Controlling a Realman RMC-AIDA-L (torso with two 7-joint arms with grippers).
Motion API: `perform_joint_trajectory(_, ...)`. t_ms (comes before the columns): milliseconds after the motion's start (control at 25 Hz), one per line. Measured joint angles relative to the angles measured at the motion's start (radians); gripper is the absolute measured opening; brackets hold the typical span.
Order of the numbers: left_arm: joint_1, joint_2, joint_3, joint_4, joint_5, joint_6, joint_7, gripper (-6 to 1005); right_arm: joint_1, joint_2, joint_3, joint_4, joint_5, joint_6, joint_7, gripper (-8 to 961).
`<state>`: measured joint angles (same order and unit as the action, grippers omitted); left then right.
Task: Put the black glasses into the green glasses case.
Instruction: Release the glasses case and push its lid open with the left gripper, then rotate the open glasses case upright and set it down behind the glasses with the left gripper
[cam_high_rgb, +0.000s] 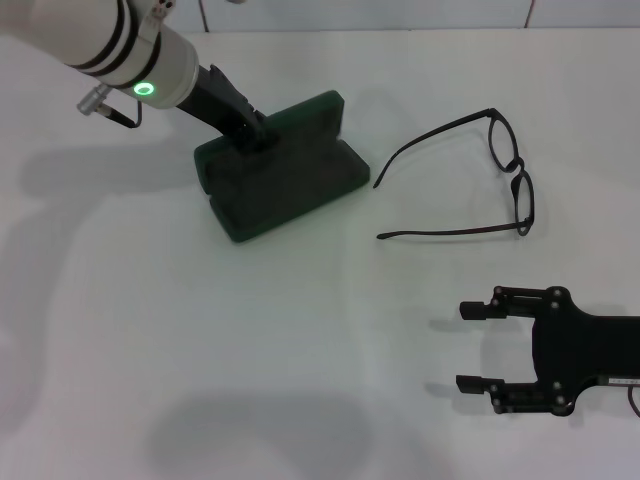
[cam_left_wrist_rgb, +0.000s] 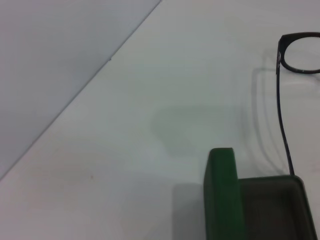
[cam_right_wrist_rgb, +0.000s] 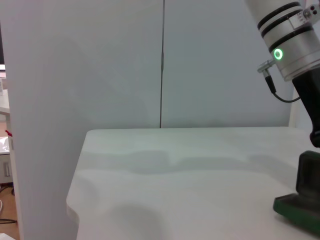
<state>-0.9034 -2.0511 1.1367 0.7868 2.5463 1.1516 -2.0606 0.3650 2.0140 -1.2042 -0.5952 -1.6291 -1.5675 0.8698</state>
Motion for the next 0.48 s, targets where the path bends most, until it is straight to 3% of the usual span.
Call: perform_joint_trajectory(480,0.012,-0.004,-0.001,0.025,-0.013,0.042,0.053,194,-0.003,0.0,0.001,0.002,0.0,0.0,0.0,704)
